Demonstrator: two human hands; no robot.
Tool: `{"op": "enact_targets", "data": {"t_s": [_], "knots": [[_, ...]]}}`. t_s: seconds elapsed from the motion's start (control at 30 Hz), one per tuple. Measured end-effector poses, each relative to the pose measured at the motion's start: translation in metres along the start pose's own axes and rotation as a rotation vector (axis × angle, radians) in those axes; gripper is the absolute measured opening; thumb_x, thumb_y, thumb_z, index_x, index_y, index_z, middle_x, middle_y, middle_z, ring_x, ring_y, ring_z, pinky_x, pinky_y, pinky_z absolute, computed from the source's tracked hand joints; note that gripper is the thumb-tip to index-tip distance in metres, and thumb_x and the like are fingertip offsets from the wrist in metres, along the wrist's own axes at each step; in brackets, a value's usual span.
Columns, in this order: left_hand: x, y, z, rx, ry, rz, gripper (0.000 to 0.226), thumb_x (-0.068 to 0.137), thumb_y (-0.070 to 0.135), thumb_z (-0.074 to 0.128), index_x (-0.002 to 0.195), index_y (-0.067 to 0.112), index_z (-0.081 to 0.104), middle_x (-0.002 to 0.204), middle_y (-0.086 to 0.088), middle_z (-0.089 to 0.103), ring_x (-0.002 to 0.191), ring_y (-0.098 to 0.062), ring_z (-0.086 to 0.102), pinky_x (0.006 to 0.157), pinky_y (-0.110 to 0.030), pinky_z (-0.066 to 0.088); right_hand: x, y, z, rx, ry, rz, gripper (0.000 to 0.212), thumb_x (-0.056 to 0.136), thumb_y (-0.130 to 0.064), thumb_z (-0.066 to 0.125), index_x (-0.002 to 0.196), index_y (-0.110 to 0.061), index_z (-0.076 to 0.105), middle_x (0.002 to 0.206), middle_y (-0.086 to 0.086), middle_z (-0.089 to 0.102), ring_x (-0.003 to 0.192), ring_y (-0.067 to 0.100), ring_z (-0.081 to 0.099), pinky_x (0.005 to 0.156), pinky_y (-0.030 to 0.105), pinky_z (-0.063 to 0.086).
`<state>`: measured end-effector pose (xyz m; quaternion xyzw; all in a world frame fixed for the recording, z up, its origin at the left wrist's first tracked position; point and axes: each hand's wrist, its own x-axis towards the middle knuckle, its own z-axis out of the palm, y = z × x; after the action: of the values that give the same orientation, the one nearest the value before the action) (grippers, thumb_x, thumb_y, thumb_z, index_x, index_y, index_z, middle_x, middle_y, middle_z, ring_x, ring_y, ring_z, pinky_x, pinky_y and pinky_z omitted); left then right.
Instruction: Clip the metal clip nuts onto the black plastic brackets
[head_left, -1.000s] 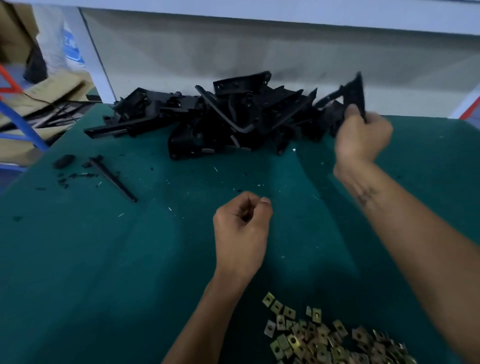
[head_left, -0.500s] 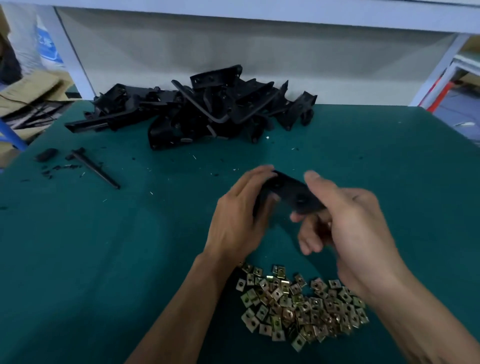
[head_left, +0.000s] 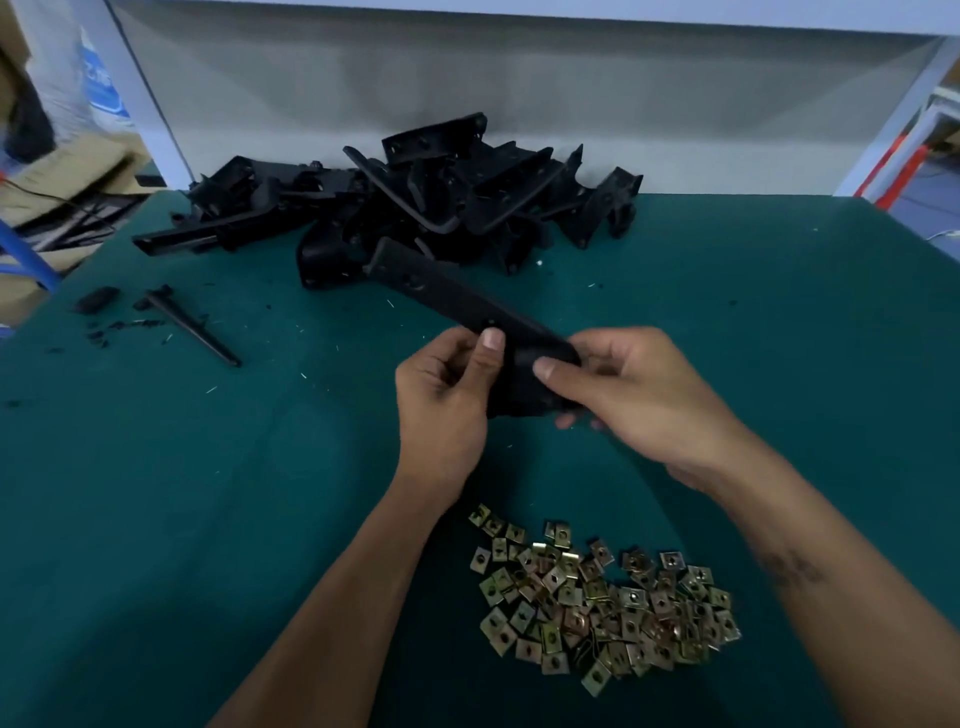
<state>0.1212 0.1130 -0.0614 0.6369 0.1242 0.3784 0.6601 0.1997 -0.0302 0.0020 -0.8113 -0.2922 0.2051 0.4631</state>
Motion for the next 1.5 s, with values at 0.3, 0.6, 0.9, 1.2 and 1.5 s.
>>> {"op": "enact_targets", "data": {"t_s": [0.3, 0.6, 0.9, 1.2, 1.5], "knots": [[-0.003, 0.0, 0.001, 0.197, 0.284, 0.072, 0.051, 0.103, 0.037, 0.054, 0.146, 0.02, 0.031, 0.132, 0.004, 0.041, 0.117, -0.009, 0.052, 0.089, -0.025, 0.051, 0.006, 0.005, 0.0, 0.264, 0.511, -0.012, 0.005, 0.085, -0.016, 0.069, 0.08, -0.015, 0.071, 0.073, 0.013, 0.072, 0.063, 0.016, 0.065, 0.06, 0.035, 0.054], [-0.012, 0.005, 0.008, 0.713, 0.185, 0.386, 0.067, 0.092, 0.052, 0.06, 0.146, 0.017, 0.041, 0.149, 0.001, 0.04, 0.146, -0.013, 0.029, 0.117, -0.046, 0.014, 0.014, -0.032, -0.013, -0.251, 0.202, -0.36, 0.011, 0.077, -0.028, 0.067, 0.084, -0.02, 0.07, 0.067, -0.005, 0.072, 0.061, 0.013, 0.067, 0.058, 0.04, 0.055], [0.003, 0.013, -0.01, 0.366, 0.047, 0.232, 0.042, 0.088, 0.064, 0.065, 0.099, 0.025, 0.055, 0.084, 0.018, 0.06, 0.075, -0.001, 0.056, 0.064, -0.026, 0.048, -0.004, 0.002, -0.02, 0.222, 0.074, -0.351, 0.016, 0.095, -0.026, 0.069, 0.098, -0.012, 0.077, 0.09, 0.008, 0.075, 0.081, 0.028, 0.069, 0.07, 0.04, 0.051], [0.016, 0.012, -0.032, -0.406, -0.057, -0.38, 0.012, 0.101, 0.027, 0.057, 0.09, 0.022, 0.055, 0.085, 0.005, 0.059, 0.068, -0.011, 0.059, 0.059, -0.026, 0.054, -0.075, 0.076, -0.023, -0.17, -0.329, -0.137, 0.018, 0.085, -0.037, 0.079, 0.102, -0.037, 0.076, 0.096, -0.012, 0.061, 0.089, 0.009, 0.061, 0.073, 0.018, 0.044], [0.015, 0.011, -0.03, -0.323, -0.226, -0.517, 0.012, 0.1, 0.007, 0.051, 0.111, 0.006, 0.057, 0.084, -0.003, 0.069, 0.073, -0.01, 0.067, 0.061, -0.027, 0.058, -0.066, 0.073, -0.025, -0.02, -0.25, -0.112, 0.004, 0.089, -0.026, 0.071, 0.091, -0.03, 0.07, 0.091, -0.003, 0.07, 0.082, 0.012, 0.066, 0.073, 0.023, 0.052]]}}
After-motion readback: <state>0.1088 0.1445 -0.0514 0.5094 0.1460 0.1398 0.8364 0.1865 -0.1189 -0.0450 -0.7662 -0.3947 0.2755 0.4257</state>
